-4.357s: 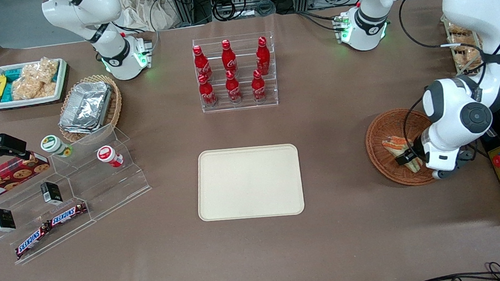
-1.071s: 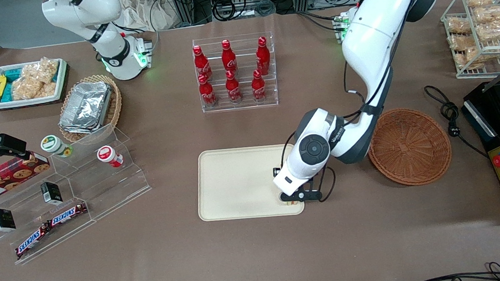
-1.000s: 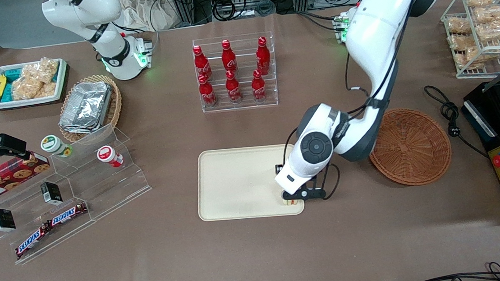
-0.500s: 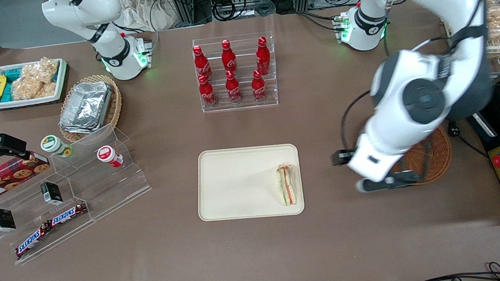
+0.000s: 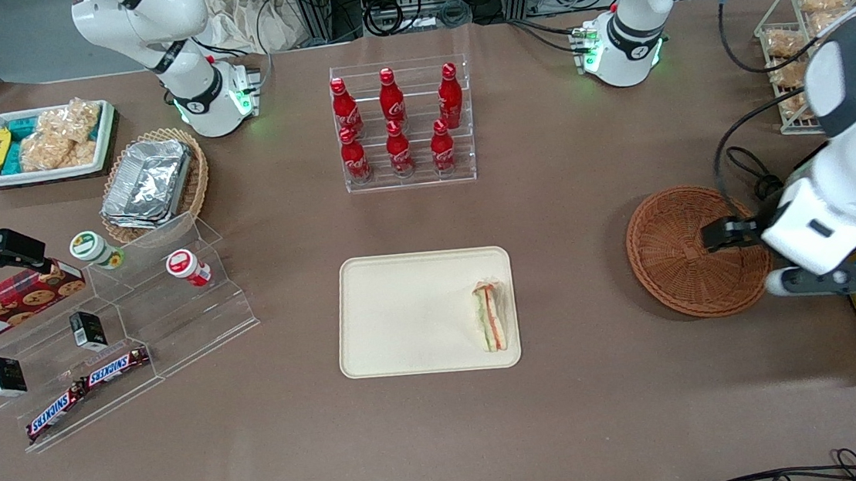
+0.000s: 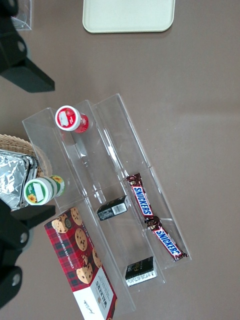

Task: Place sandwich from basket to tray
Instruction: 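Open the left gripper to release the sandwich onto the tray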

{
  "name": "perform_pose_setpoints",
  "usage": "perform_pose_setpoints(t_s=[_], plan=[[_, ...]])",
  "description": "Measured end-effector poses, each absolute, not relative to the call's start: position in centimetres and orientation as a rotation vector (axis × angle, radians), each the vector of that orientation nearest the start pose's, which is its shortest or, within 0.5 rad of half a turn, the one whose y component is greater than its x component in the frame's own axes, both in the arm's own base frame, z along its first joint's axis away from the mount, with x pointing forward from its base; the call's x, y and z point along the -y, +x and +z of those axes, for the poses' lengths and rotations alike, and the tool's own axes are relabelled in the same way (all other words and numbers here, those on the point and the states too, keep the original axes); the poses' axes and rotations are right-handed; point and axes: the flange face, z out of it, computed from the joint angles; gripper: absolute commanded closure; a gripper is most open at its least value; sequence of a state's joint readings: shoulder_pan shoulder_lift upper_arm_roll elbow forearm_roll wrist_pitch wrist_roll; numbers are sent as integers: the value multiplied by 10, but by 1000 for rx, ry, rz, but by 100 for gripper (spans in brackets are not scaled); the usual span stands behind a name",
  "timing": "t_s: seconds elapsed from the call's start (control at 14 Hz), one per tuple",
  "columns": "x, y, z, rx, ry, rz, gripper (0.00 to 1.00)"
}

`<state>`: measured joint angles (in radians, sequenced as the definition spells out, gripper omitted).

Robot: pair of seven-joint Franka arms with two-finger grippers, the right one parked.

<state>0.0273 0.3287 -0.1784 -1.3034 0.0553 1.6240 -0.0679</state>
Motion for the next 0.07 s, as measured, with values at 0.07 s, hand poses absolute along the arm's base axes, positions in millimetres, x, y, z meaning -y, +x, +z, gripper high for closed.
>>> perform_pose_setpoints(t_s=[0.07], plan=[[64,649,562,-117,-3138,11,1]])
